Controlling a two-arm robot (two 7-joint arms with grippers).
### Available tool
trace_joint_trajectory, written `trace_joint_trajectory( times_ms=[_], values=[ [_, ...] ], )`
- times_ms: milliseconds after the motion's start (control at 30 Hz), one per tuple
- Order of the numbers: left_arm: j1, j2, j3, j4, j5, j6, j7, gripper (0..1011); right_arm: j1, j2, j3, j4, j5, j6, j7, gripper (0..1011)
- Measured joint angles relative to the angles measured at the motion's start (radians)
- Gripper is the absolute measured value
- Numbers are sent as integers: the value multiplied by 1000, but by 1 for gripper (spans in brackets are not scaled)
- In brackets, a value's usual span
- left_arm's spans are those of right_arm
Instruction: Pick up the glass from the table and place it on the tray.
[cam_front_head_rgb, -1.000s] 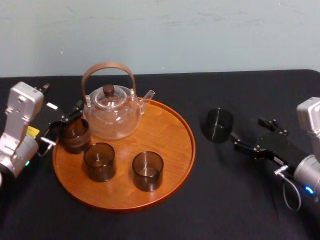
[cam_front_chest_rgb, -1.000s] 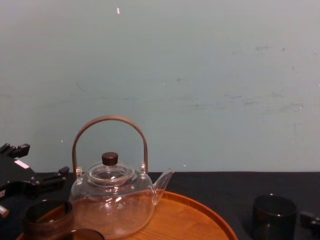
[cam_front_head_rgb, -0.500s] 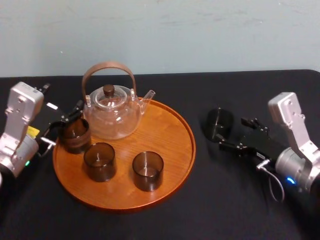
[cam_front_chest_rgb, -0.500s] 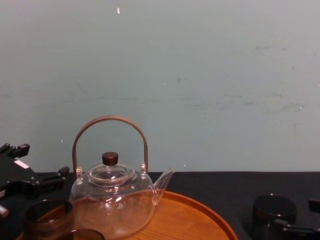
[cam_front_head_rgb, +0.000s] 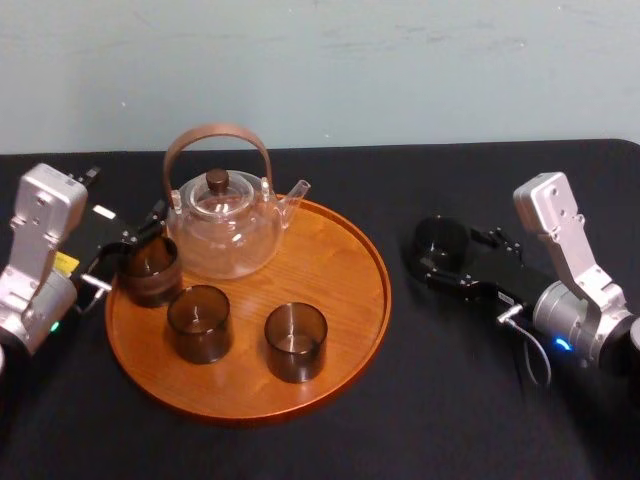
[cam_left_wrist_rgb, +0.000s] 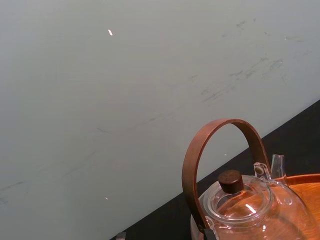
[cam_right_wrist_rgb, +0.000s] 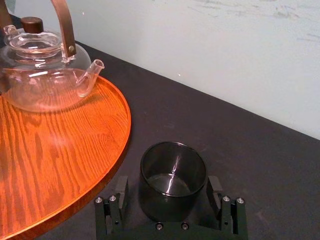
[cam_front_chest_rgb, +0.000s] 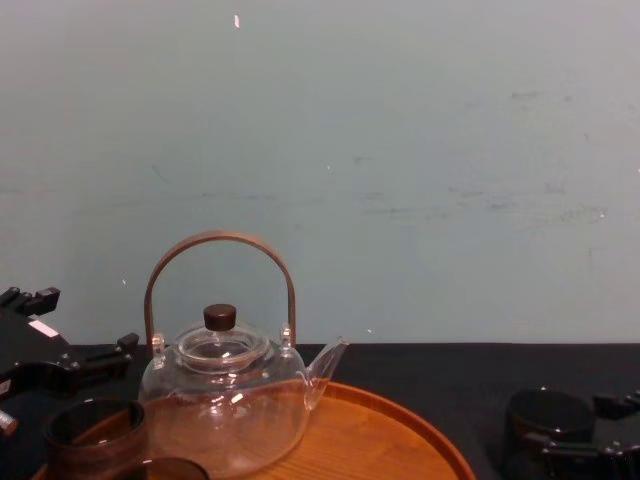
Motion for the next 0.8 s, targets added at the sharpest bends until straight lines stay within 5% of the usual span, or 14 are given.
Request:
trace_joint_trajectory(
  times_ms=[800],
  values=[
    [0,0,0,0,0,0,0,1001,83,-40,-22,109,-17,-14,11,1002]
  ],
)
